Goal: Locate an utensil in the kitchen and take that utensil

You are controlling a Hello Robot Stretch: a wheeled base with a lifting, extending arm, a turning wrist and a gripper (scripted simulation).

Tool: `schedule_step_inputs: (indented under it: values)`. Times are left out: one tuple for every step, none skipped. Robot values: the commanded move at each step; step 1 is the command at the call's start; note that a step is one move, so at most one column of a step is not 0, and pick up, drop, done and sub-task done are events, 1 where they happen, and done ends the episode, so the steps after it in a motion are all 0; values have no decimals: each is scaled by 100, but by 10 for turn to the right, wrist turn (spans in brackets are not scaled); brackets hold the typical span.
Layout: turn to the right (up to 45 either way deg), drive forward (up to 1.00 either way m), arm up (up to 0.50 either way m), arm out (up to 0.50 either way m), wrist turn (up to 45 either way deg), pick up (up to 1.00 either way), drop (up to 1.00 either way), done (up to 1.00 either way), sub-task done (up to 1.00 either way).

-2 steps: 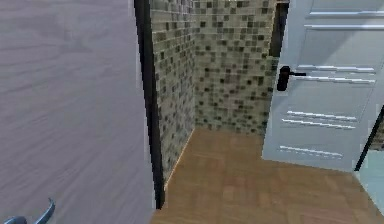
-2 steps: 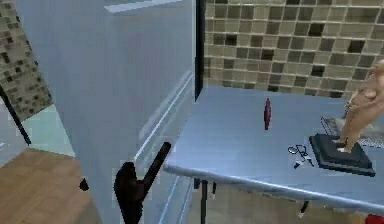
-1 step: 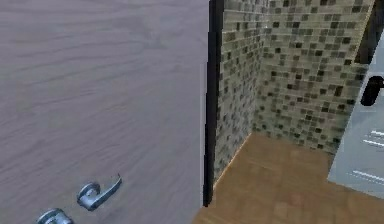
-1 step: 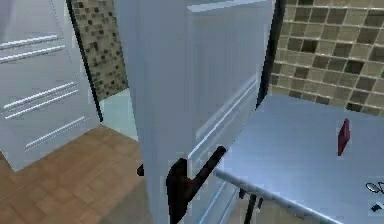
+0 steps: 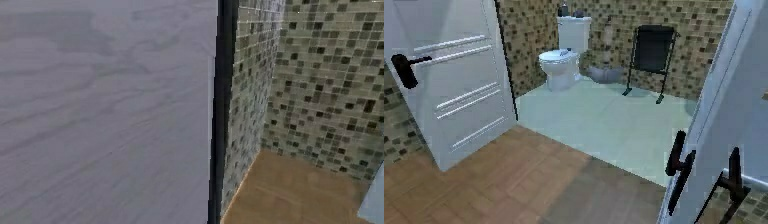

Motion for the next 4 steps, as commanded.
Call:
schedule_step_inputs:
  values:
    - [450,0,0,0,0,0,0,0,0]
    - [210,0,0,0,0,0,0,0,0]
    - [0,75,0,0,0,0,0,0,0]
    - [450,0,0,0,0,0,0,0,0]
